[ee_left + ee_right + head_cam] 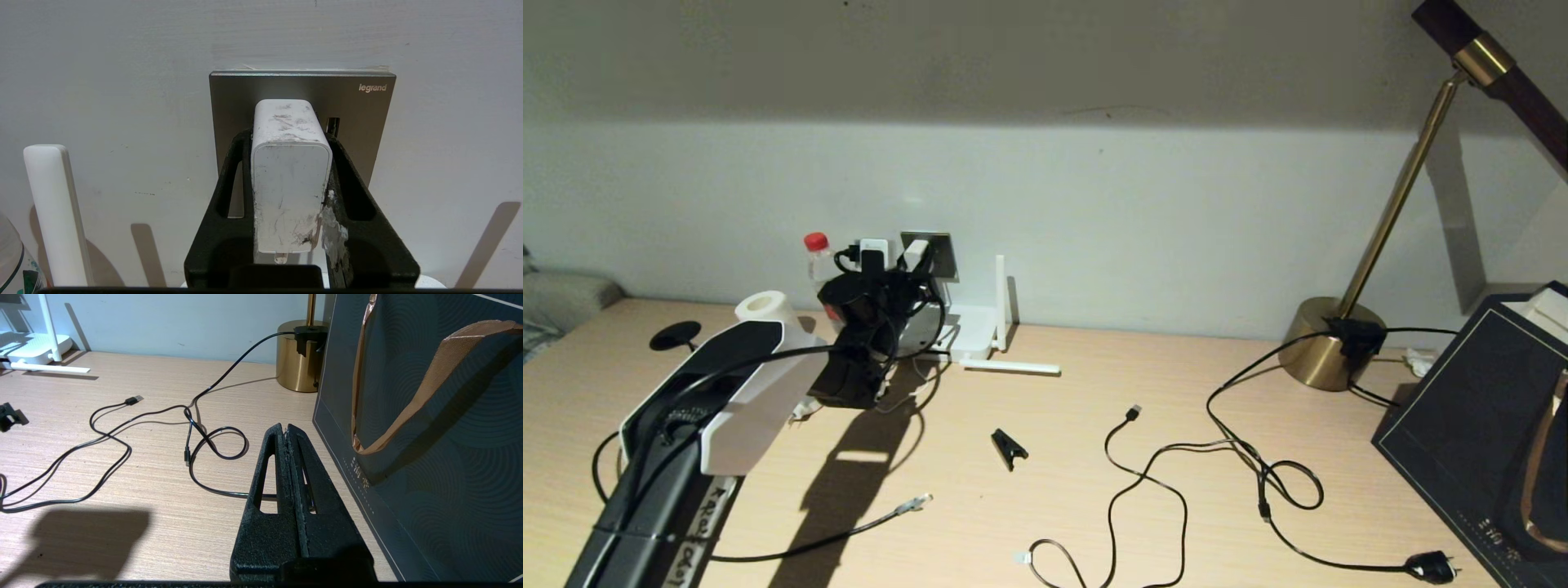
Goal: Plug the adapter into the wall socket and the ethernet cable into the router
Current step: Plug plug into socket
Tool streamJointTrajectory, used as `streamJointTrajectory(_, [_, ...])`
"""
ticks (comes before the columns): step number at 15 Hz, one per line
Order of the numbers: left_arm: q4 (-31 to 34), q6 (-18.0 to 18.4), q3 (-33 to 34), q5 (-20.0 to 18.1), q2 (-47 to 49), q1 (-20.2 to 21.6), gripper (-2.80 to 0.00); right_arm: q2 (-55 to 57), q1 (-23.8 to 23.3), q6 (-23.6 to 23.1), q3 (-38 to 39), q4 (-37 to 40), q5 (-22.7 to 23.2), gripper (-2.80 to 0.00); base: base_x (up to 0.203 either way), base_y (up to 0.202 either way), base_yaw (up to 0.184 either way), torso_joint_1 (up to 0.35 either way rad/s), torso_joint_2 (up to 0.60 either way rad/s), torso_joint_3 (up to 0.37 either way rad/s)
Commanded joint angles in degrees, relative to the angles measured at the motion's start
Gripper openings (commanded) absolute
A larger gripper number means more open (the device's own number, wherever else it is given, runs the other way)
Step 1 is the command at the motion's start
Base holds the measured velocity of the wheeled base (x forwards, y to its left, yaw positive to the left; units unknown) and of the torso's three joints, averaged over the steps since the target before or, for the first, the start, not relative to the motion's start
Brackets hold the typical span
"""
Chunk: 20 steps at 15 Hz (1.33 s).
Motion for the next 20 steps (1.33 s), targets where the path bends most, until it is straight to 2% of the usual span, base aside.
streamJointTrajectory(1, [0.13, 0.03, -0.46, 1.00, 0.49, -0.20, -2.80, 0.09, 0.00, 0.04, 2.02, -0.07, 0.01, -2.80, 0.000, 0.000, 0.000, 0.000, 0.00, 0.000])
streamJointTrajectory(6, [1.12, 0.13, -2.67, 2.75, 1.81, -0.46, -2.80, 0.09, 0.00, -0.04, 2.02, -0.16, 0.01, -2.80, 0.000, 0.000, 0.000, 0.000, 0.00, 0.000])
streamJointTrajectory(20, [0.42, 0.93, -2.76, 2.49, 2.96, -1.09, -2.80, 0.09, 0.00, -0.04, 2.02, -0.07, 0.01, -2.80, 0.000, 0.000, 0.000, 0.000, 0.00, 0.000])
